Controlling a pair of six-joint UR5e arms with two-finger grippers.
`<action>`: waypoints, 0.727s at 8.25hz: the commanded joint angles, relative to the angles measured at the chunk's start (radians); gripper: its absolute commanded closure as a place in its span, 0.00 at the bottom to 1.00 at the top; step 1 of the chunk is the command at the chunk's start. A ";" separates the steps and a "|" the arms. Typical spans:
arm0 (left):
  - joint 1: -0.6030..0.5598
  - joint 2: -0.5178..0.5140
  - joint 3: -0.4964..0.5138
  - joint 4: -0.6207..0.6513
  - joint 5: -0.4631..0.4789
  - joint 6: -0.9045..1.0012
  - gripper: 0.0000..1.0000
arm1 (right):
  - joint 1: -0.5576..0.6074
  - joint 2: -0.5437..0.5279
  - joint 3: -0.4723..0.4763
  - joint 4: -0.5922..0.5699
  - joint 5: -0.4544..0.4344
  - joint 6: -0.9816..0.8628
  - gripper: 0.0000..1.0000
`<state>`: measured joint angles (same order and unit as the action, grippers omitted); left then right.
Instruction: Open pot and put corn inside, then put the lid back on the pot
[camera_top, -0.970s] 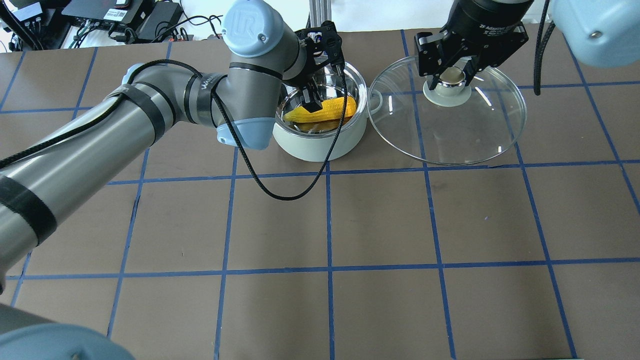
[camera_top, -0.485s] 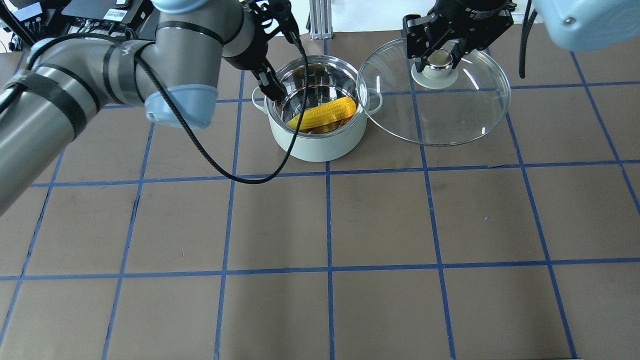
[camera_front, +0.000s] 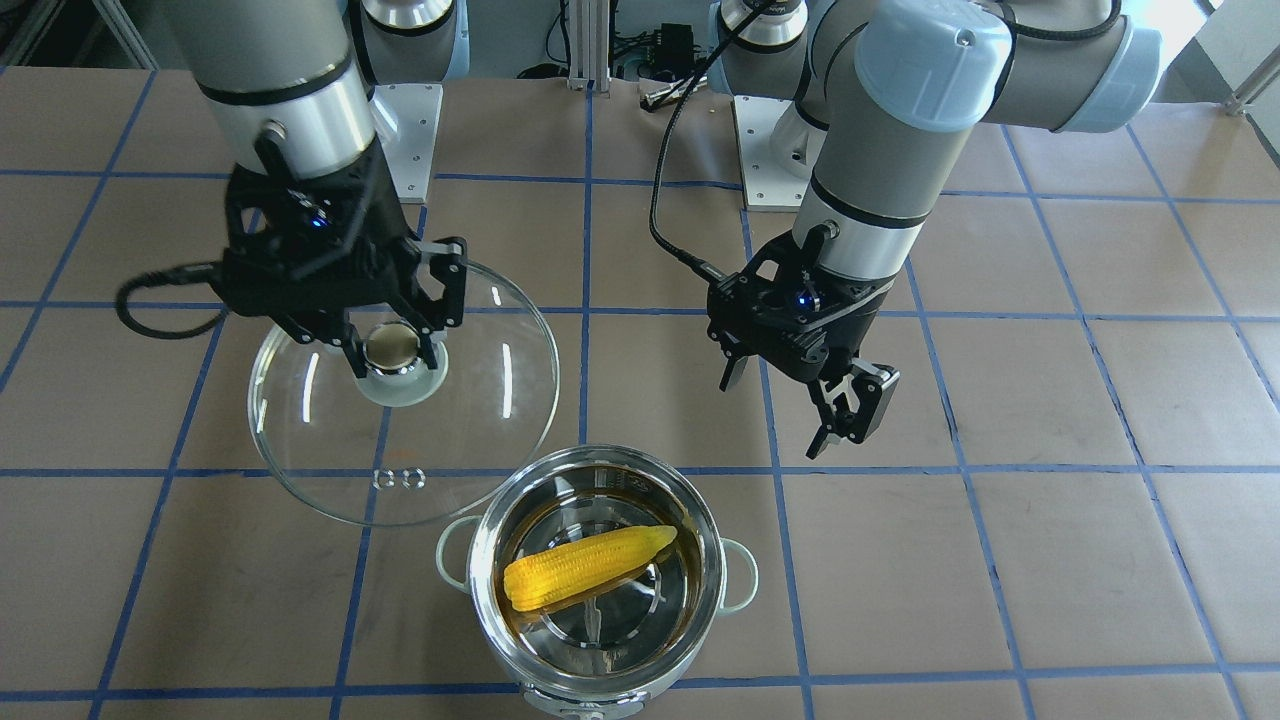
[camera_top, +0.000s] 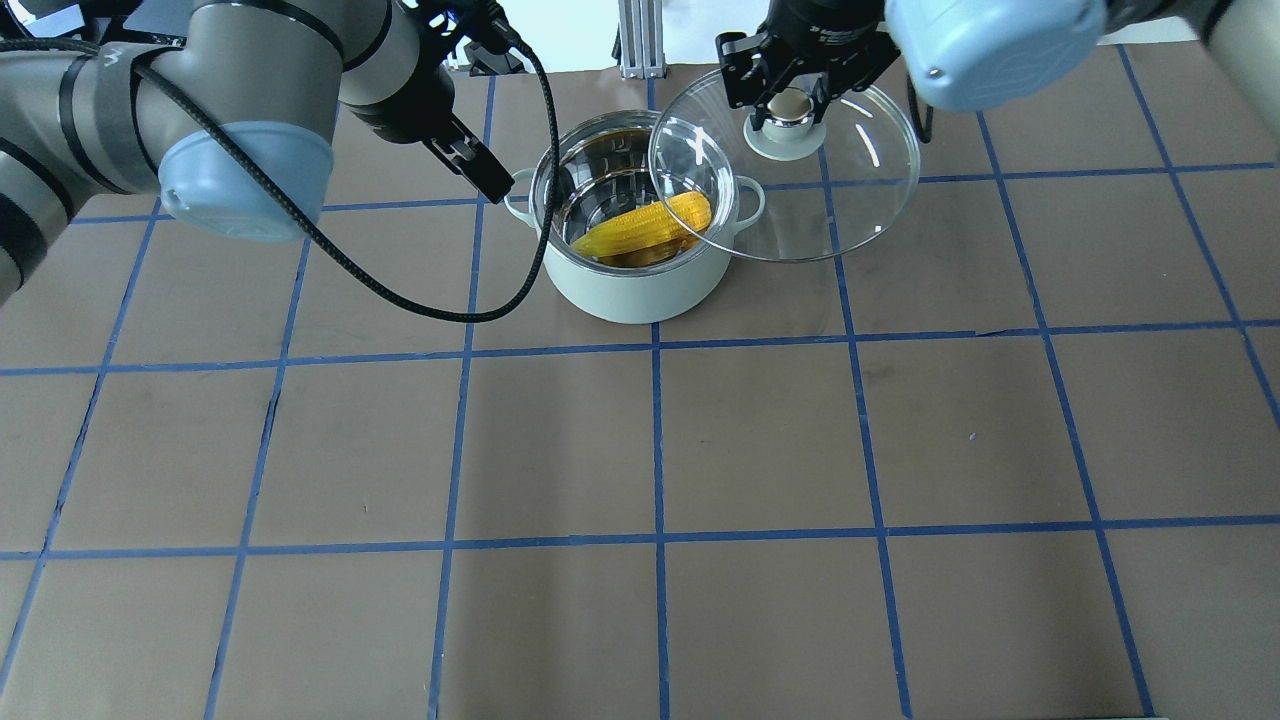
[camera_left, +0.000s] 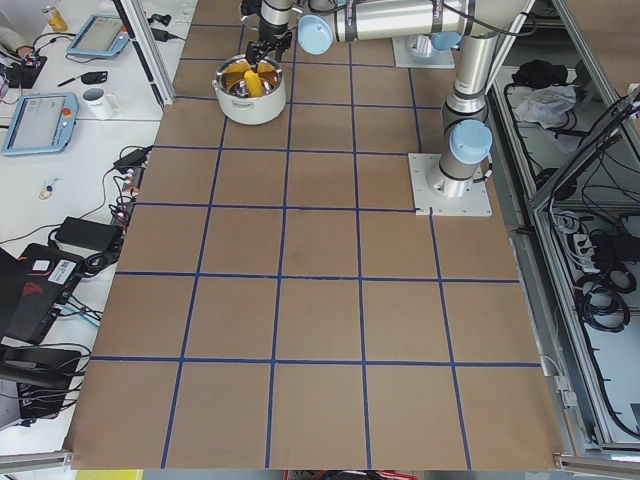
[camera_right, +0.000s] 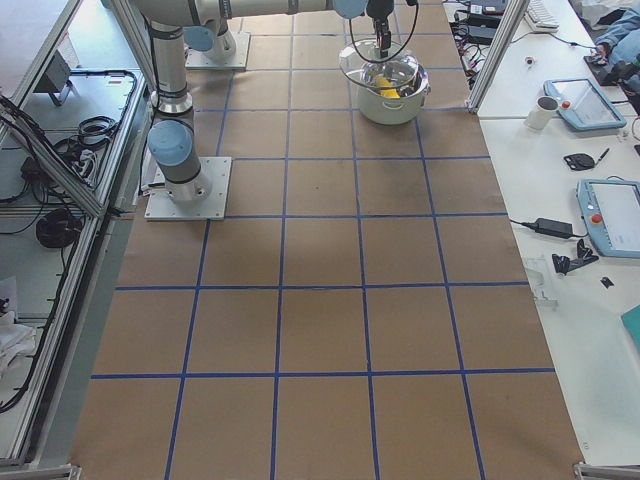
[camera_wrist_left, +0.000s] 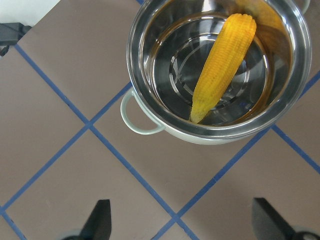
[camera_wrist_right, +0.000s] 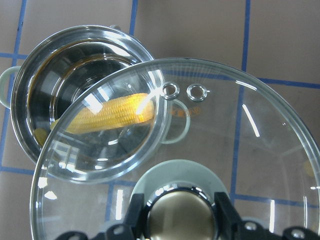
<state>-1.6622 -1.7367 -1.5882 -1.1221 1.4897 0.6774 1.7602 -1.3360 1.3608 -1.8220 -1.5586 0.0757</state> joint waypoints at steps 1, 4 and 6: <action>0.080 0.064 -0.001 -0.129 0.026 -0.195 0.00 | 0.094 0.177 -0.057 -0.152 -0.031 0.163 0.50; 0.131 0.132 -0.003 -0.298 0.074 -0.430 0.00 | 0.146 0.253 -0.089 -0.239 -0.024 0.251 0.51; 0.130 0.184 -0.018 -0.301 0.153 -0.496 0.00 | 0.151 0.274 -0.097 -0.255 -0.020 0.301 0.51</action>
<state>-1.5350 -1.5986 -1.5947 -1.4035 1.5849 0.2665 1.8989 -1.0883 1.2728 -2.0502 -1.5817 0.3253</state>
